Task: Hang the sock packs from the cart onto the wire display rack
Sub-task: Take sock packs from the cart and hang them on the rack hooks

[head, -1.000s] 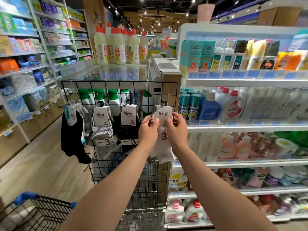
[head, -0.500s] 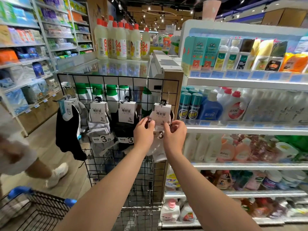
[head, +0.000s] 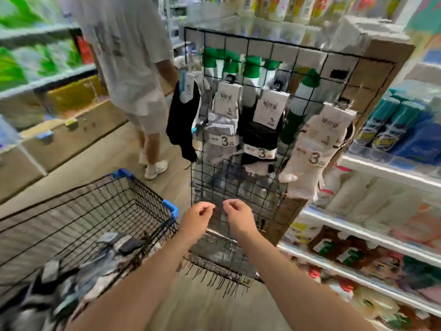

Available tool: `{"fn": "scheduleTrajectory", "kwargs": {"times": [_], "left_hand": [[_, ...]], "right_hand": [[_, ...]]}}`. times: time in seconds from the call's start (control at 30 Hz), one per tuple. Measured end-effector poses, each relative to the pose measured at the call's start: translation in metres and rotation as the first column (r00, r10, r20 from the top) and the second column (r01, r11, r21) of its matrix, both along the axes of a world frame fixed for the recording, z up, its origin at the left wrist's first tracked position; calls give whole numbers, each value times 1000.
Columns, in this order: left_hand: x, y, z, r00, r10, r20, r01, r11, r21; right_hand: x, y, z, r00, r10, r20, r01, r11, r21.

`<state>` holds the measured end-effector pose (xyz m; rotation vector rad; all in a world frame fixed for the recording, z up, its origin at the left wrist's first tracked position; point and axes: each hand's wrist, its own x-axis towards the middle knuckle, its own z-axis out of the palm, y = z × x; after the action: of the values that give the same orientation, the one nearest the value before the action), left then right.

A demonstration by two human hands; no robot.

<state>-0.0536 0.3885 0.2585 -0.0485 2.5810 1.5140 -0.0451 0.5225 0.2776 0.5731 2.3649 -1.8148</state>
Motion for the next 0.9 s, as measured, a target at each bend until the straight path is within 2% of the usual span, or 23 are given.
{"fn": "scheduleTrajectory", "kwargs": {"times": [0.17, 0.27, 0.37, 0.57, 0.7, 0.9], "left_hand": [[35, -102, -38, 970, 215, 109, -209, 976, -66], [44, -166, -53, 941, 308, 140, -295, 950, -103], [52, -234, -78, 885, 396, 245, -386, 918, -89], [64, -337, -140, 697, 559, 449, -636, 771, 28], [61, -377, -179, 620, 586, 522, -704, 709, 41], [53, -413, -243, 542, 598, 590, -762, 645, 45]], "right_hand": [[-3, -97, -36, 971, 223, 87, -228, 972, 51], [-5, -165, -55, 929, 351, 119, -358, 933, 39], [-11, -230, -73, 878, 438, 190, -455, 889, 50], [-28, -341, -126, 815, 471, 337, -508, 861, 22], [-32, -401, -166, 759, 512, 403, -544, 838, -39], [-55, -449, -241, 770, 443, 459, -526, 848, 64]]}}
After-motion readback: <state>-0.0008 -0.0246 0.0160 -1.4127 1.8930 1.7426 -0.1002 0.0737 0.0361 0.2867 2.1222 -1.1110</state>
